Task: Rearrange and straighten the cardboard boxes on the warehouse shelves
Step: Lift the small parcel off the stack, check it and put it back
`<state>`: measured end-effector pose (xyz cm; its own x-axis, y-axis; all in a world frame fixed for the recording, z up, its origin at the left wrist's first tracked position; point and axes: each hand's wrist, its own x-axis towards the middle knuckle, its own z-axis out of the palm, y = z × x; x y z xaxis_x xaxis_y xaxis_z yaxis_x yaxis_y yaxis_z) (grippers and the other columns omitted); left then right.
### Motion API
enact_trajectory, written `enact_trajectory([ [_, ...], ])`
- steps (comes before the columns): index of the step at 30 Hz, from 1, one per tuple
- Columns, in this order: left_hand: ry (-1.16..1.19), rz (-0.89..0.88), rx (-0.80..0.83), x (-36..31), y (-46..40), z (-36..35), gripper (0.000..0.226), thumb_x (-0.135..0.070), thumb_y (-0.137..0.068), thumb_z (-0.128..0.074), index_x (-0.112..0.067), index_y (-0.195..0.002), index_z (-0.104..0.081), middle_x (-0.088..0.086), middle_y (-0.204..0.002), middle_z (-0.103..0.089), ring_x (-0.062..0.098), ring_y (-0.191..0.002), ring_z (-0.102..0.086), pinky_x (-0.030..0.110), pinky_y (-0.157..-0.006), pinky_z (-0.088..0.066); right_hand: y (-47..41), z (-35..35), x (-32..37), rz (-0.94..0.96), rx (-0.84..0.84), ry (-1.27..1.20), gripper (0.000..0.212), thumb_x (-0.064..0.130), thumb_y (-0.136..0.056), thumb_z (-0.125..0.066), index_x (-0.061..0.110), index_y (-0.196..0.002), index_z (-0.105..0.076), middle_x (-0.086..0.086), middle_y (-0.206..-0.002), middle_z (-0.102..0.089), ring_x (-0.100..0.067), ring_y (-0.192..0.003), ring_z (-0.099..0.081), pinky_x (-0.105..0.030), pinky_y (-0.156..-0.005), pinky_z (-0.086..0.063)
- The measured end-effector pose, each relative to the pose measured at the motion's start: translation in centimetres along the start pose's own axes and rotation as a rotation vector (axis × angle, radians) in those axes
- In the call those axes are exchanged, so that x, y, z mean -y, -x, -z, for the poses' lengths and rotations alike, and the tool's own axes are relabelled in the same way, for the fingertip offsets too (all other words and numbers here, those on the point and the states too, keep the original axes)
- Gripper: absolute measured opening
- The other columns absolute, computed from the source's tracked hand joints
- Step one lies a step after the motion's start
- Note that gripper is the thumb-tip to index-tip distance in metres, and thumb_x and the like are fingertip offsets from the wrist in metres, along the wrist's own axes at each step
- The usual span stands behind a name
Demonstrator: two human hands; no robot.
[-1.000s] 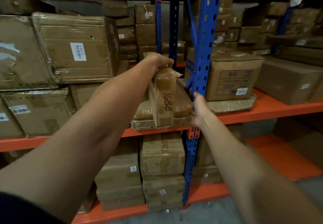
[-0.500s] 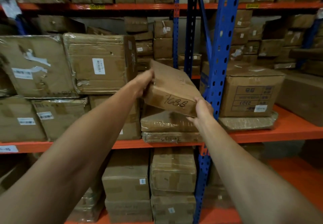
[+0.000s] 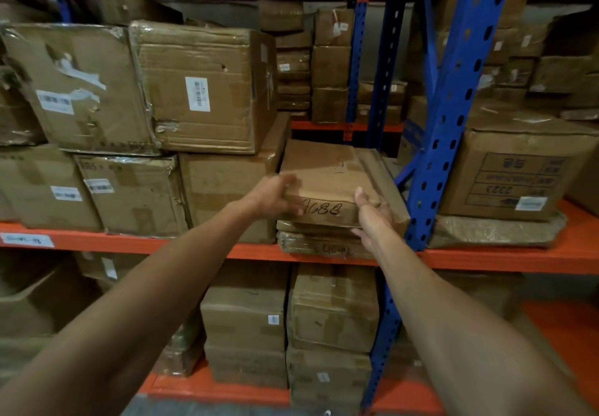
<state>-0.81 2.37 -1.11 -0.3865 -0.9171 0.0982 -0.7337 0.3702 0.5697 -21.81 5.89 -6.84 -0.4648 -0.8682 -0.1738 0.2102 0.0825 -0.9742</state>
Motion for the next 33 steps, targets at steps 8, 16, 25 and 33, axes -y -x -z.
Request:
enact_trajectory([
  [8,-0.877,-0.167,-0.037,1.9,-2.5,-1.7,0.064,-0.036,-0.106,-0.052,-0.007,-0.159,-0.032,0.015,-0.166,-0.032,0.026,-0.153,-0.031,0.034,-0.125,-0.015,-3.7,0.6,0.6,0.313,0.195,0.753,0.092,0.050,-0.094,-0.072,0.037,-0.166,-0.016,-0.008,-0.174,-0.017,-0.035,-0.158,-0.020,-0.059,-0.125,-0.022],
  [16,-1.065,-0.193,-0.012,2.4,-4.6,-1.6,0.056,-0.005,-0.109,-0.035,0.003,-0.160,-0.015,0.023,-0.167,-0.025,0.031,-0.155,-0.026,0.034,-0.126,-0.015,-5.2,-0.4,1.9,0.330,0.188,0.931,0.073,0.048,-0.092,-0.070,0.035,-0.158,-0.041,-0.011,-0.172,-0.023,-0.036,-0.159,-0.018,-0.065,-0.124,-0.021],
  [25,-0.945,-0.099,-0.016,1.9,-4.3,-2.3,0.062,0.000,-0.107,-0.037,0.001,-0.162,-0.011,0.020,-0.171,-0.014,0.027,-0.159,-0.011,0.030,-0.125,-0.003,-5.1,0.0,2.5,0.304,0.243,0.995,0.077,0.055,-0.094,-0.065,0.038,-0.162,-0.032,-0.012,-0.174,-0.017,-0.035,-0.160,-0.011,-0.062,-0.126,-0.018],
  [33,-0.271,-0.134,-0.709,1.0,-1.1,6.6,0.030,-0.018,-0.096,-0.059,-0.006,-0.121,-0.070,0.016,-0.106,-0.077,0.036,-0.093,-0.074,0.046,-0.077,-0.060,-3.7,-3.7,9.4,0.470,0.245,1.004,0.089,0.072,-0.094,-0.056,0.038,-0.167,-0.017,-0.003,-0.176,0.006,-0.033,-0.161,-0.007,-0.056,-0.126,-0.019],
])
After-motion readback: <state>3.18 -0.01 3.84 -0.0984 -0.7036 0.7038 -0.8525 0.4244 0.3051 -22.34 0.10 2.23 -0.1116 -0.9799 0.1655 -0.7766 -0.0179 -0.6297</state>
